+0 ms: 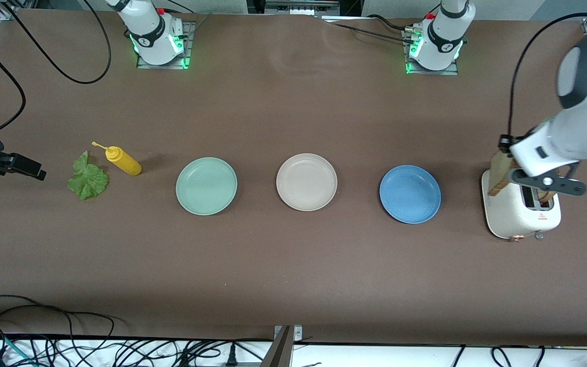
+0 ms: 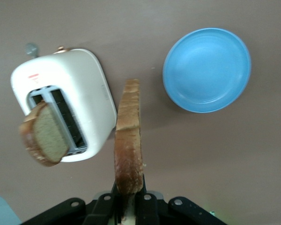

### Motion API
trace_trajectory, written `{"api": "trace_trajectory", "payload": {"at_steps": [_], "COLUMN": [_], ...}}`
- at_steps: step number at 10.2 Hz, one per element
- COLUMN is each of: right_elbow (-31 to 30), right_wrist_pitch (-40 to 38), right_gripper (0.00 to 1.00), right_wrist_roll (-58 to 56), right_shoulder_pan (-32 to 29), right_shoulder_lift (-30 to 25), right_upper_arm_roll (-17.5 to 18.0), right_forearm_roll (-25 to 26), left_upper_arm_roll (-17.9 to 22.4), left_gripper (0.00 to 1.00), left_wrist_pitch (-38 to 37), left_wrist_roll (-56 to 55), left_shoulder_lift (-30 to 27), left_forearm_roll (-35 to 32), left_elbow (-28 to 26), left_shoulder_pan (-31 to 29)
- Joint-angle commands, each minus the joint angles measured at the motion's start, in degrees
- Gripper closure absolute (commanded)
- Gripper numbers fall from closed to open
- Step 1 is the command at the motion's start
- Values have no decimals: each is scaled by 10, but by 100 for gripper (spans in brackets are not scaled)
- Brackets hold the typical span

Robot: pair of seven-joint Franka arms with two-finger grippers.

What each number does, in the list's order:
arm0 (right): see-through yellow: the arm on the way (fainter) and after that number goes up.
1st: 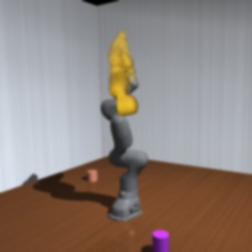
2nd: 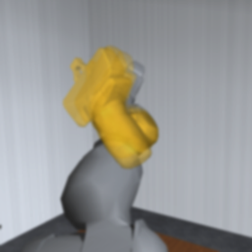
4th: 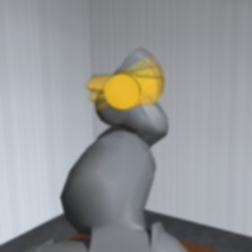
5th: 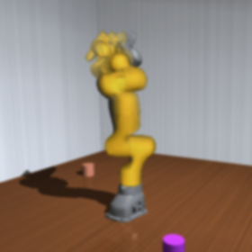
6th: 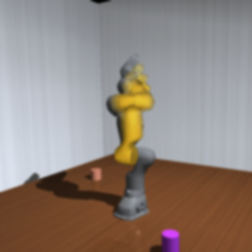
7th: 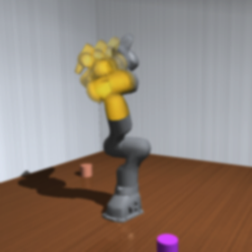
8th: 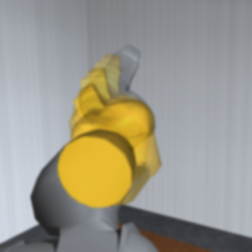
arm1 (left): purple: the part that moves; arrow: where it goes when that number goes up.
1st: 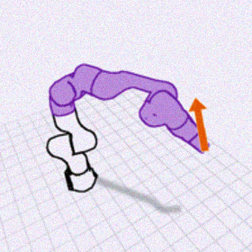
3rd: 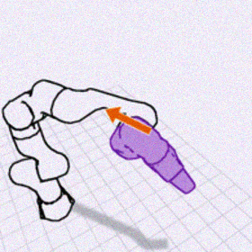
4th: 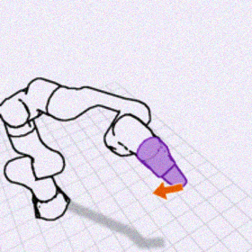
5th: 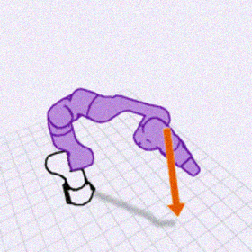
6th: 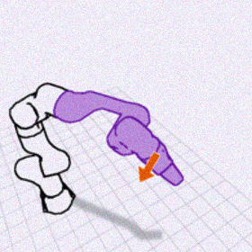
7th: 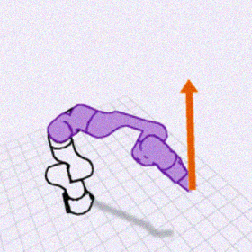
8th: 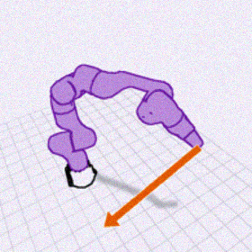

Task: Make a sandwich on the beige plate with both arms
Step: 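Carry the bread slice over the beige plate with the left gripper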

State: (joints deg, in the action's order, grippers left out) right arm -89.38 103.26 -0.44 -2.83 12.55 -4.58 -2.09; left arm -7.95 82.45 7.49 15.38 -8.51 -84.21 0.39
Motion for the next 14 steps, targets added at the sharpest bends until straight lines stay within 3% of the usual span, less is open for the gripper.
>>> {"api": "trace_trajectory", "payload": {"at_steps": [1, 4, 9, 14], "right_elbow": [2, 2, 2, 2], "right_wrist_pitch": [-1, -1, -2, -3], "right_gripper": [0, 0, 0, 0], "right_wrist_roll": [3, 4, 6, -3], "right_shoulder_pan": [-2, -2, -2, -2], "right_shoulder_lift": [-2, -2, -2, 1], "right_upper_arm_roll": [0, 0, 0, -1], "right_forearm_roll": [-10, -9, -10, -8], "left_upper_arm_roll": [0, -2, -2, -3], "left_gripper": [100, 100, 100, 100], "left_wrist_pitch": [-10, -3, 109, 232], "left_wrist_roll": [-7, -19, -17, 29], "left_shoulder_lift": [34, 83, 176, 235], "left_forearm_roll": [95, 273, 471, 494], "left_elbow": [13, 18, 33, 24], "left_shoulder_pan": [17, 58, 134, 201]}}
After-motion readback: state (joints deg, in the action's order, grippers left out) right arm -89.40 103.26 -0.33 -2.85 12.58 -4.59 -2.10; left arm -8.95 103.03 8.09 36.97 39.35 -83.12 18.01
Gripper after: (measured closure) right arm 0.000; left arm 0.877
